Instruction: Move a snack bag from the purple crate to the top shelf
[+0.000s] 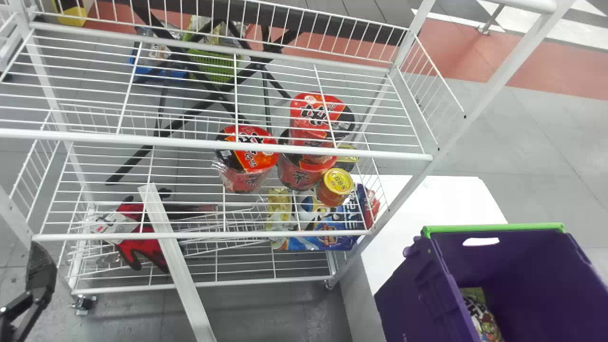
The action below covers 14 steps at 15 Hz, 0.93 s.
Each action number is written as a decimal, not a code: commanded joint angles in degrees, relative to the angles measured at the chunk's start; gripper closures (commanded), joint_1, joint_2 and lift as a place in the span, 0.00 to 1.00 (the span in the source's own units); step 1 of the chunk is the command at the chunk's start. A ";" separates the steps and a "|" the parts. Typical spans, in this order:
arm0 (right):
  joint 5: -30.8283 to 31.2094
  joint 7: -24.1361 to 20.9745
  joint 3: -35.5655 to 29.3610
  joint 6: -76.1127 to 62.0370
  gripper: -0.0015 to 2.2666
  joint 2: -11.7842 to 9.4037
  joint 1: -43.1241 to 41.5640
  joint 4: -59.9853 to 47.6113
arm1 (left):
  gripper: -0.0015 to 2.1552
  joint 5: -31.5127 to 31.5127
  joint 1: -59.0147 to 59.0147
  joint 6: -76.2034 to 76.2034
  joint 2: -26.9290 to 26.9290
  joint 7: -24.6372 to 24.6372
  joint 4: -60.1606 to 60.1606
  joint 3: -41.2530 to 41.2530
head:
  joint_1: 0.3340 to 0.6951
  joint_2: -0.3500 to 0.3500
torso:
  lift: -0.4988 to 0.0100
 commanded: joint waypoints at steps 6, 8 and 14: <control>7.91 1.77 10.88 -12.65 0.04 -3.84 -1.06 14.74 | 0.07 0.12 -0.26 -1.79 -0.09 0.77 0.84 -0.39 | 1.00 0.00 | 0.09; 8.00 1.86 14.22 -14.59 0.04 -4.45 -2.20 17.55 | 0.07 0.21 -0.26 -2.67 -0.09 0.85 0.84 -0.48 | 1.00 0.00 | 0.09; 12.13 5.55 24.24 -20.74 0.04 -4.01 -4.75 23.97 | 0.07 0.82 -0.26 -3.19 -0.09 1.21 1.10 0.05 | 1.00 0.00 | 0.09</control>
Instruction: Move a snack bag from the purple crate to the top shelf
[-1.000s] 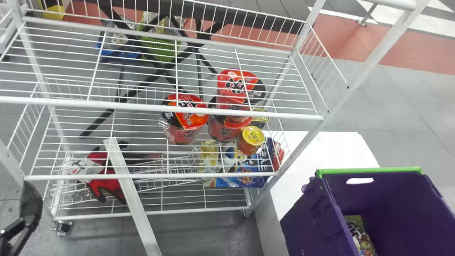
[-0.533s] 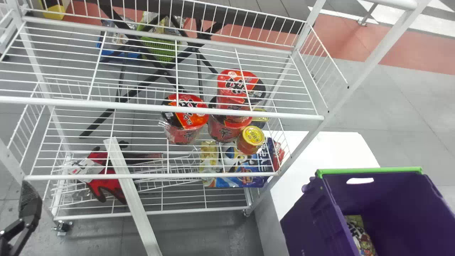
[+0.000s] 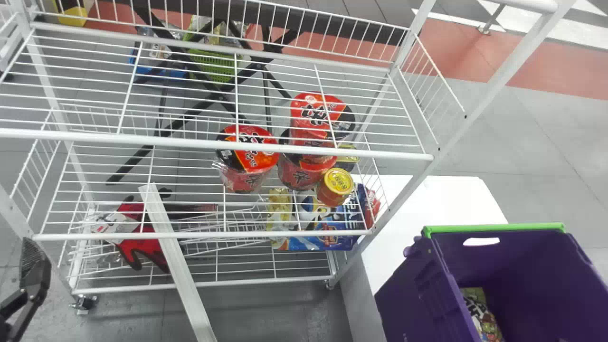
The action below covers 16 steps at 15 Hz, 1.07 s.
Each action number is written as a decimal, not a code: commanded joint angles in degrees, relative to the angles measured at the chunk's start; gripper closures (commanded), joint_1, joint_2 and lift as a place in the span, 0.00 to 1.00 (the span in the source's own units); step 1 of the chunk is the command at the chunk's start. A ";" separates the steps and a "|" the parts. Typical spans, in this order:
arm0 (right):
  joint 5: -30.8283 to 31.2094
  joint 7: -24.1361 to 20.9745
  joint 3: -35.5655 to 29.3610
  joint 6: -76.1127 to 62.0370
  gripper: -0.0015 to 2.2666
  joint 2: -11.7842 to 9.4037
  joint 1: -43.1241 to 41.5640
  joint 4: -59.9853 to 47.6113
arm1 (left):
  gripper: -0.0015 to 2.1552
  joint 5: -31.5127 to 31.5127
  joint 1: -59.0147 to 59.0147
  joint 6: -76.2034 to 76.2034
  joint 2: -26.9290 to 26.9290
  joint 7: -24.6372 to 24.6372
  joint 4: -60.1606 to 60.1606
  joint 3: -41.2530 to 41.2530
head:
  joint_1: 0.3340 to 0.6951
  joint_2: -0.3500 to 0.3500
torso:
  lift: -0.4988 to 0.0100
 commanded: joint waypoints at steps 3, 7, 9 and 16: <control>1.38 0.17 4.15 -3.32 0.04 1.20 -0.54 3.10 | 0.07 0.13 -0.61 0.14 0.01 -0.02 0.35 0.23 | 1.00 0.00 | 0.09; 1.91 0.17 5.91 -5.43 0.04 2.43 -0.28 4.15 | 0.07 0.22 -1.40 0.31 0.01 -0.02 1.23 0.23 | 1.00 0.00 | 0.09; 2.17 0.17 6.88 -6.49 0.04 2.78 -0.28 4.42 | 0.07 0.22 -1.76 0.31 0.01 -0.02 1.75 0.23 | 1.00 0.00 | 0.09; 4.11 -0.80 10.13 -9.83 0.06 3.22 -1.07 6.09 | 0.07 0.31 -2.37 0.49 0.09 -0.11 2.46 0.23 | 1.00 0.00 | 0.09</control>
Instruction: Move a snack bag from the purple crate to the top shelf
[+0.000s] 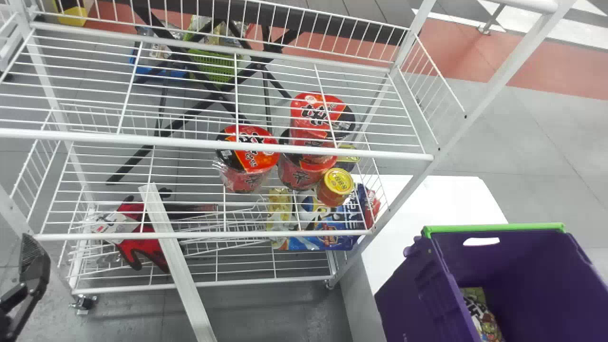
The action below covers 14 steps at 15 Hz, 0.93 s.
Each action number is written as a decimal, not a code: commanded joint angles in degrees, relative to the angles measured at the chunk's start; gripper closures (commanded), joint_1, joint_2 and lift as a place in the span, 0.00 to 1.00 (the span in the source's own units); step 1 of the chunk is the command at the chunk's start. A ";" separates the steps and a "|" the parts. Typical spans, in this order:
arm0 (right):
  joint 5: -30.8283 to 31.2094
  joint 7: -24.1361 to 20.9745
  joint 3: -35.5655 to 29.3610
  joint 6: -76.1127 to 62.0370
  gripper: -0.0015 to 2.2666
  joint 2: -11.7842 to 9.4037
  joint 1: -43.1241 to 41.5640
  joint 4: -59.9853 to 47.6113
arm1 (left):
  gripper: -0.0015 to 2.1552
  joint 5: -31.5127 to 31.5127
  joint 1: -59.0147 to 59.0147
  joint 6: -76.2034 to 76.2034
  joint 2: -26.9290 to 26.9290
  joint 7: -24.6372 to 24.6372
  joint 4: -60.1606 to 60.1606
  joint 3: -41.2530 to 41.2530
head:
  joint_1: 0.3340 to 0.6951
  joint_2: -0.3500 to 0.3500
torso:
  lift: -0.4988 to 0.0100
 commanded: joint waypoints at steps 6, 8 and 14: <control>2.28 -4.46 2.25 3.48 0.85 0.53 -0.07 -1.14 | 0.07 0.01 -0.55 0.53 0.00 0.09 0.44 0.00 | 1.00 0.00 | 0.09; 2.01 -4.81 1.46 4.71 0.91 0.44 0.10 -2.02 | 0.07 0.01 -0.64 0.53 0.00 0.09 0.44 0.00 | 1.00 0.00 | 0.09; 0.08 -2.70 -4.78 4.54 0.91 0.53 2.56 -7.29 | 0.07 -0.43 -1.43 2.46 -0.09 0.09 0.44 -0.35 | 1.00 0.00 | 0.11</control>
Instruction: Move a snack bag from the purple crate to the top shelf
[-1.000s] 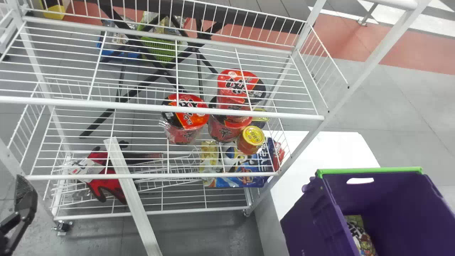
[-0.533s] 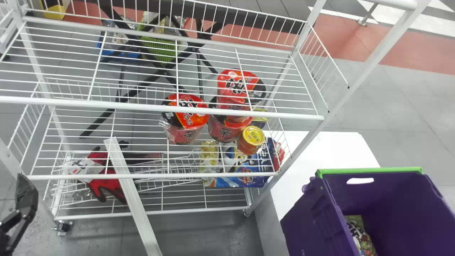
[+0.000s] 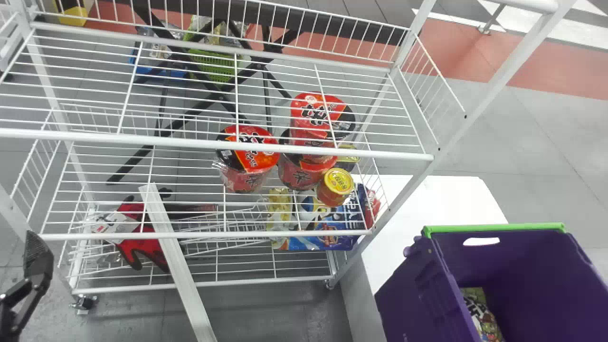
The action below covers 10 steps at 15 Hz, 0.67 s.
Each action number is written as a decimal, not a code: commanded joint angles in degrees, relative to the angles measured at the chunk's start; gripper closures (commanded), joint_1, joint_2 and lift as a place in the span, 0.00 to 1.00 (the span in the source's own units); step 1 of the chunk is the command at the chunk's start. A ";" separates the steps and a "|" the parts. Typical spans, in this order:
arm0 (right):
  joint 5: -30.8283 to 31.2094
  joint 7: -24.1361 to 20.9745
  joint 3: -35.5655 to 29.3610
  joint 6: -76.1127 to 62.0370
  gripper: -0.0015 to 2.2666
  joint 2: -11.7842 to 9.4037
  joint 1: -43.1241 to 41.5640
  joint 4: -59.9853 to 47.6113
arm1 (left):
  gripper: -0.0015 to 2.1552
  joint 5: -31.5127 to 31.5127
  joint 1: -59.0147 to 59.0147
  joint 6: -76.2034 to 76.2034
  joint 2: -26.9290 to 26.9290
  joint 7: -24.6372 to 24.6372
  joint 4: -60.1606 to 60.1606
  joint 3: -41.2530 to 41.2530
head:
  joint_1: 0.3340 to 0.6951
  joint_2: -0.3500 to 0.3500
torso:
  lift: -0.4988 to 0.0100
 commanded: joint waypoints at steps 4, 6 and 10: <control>-3.62 0.02 -6.10 1.75 0.91 0.53 1.83 -4.83 | 0.07 -0.35 -1.04 1.32 -0.13 0.00 0.61 -0.49 | 1.00 0.00 | 0.14; -3.62 -0.24 -6.28 1.75 0.91 0.53 1.83 -4.91 | 0.07 -0.44 -1.30 1.67 -0.13 0.00 0.79 -0.49 | 1.00 0.00 | 0.16; -3.62 -0.86 -6.28 2.28 0.91 0.53 1.57 -4.91 | 0.07 -0.35 -1.65 1.67 -0.13 0.00 0.96 -0.49 | 1.00 0.00 | 0.19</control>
